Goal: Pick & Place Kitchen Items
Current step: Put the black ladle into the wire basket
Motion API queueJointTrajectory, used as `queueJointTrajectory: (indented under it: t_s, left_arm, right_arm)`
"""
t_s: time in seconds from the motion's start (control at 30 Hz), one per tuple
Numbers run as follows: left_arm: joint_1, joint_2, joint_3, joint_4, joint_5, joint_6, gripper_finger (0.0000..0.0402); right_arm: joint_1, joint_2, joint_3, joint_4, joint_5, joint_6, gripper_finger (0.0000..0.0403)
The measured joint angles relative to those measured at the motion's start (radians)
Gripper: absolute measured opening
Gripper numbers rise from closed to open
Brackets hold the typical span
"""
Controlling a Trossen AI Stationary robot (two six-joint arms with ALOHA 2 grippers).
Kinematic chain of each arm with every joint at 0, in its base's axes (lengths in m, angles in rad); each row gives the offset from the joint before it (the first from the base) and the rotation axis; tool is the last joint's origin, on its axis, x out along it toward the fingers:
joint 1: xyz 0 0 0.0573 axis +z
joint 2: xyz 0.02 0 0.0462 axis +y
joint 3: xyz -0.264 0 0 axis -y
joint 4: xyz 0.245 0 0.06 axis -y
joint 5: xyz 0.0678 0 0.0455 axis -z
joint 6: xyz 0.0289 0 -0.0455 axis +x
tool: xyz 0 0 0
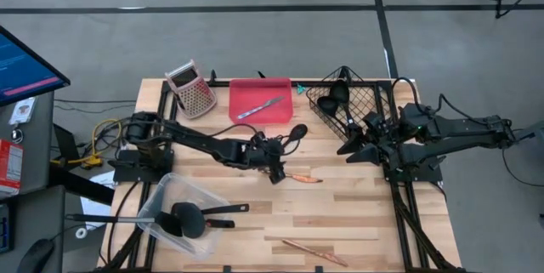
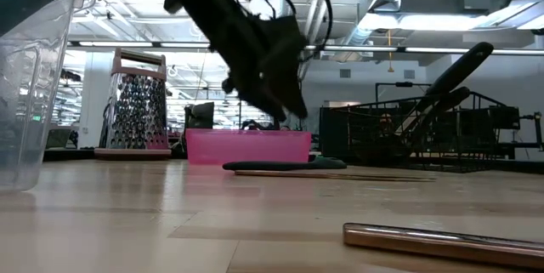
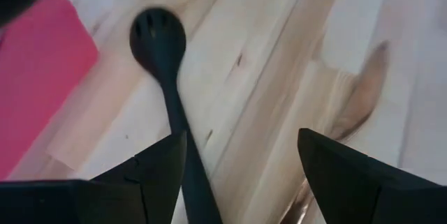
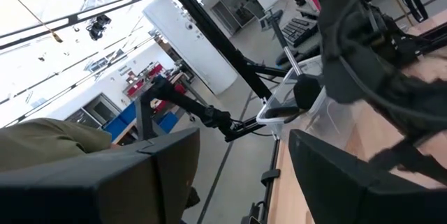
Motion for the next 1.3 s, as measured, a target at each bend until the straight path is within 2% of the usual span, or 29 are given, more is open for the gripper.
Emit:
queueJointTrajectory:
  t_s: [0.2,0.43,0.67,0.83,1.07,1.3]
  left_arm:
    - [0.036,0.072,-0.008,0.017,0.039,-0.030,0.0257]
    - [0.093,0.067,-0.115,0.151,0.086,-0.081,0.0257]
    - [0.057,0.056,-0.229,0.266,0.091,-0.107,0.0249]
    - [0.025,0.055,-0.248,0.250,0.038,-0.100,0.0192]
    - [0.042,0.052,-0.249,0.184,0.049,-0.104,0.0054]
    - [0.077,0.047,-0.251,0.179,0.109,-0.120,0.0047]
  right_arm:
    - [0.000,0.000,0.000,0.000,0.000,0.000,0.0221]
    - [0.000,0.000,0.000,0.000,0.000,0.005,0.0221]
    - [0.000,0.000,0.000,0.000,0.001,0.007,0.0221]
    - [0.000,0.000,0.000,0.000,0.003,0.001,0.0221]
    - [0.000,0.000,0.000,0.000,0.021,0.000,0.0221]
    - [0.000,0.000,0.000,0.000,0.022,0.005,0.0221]
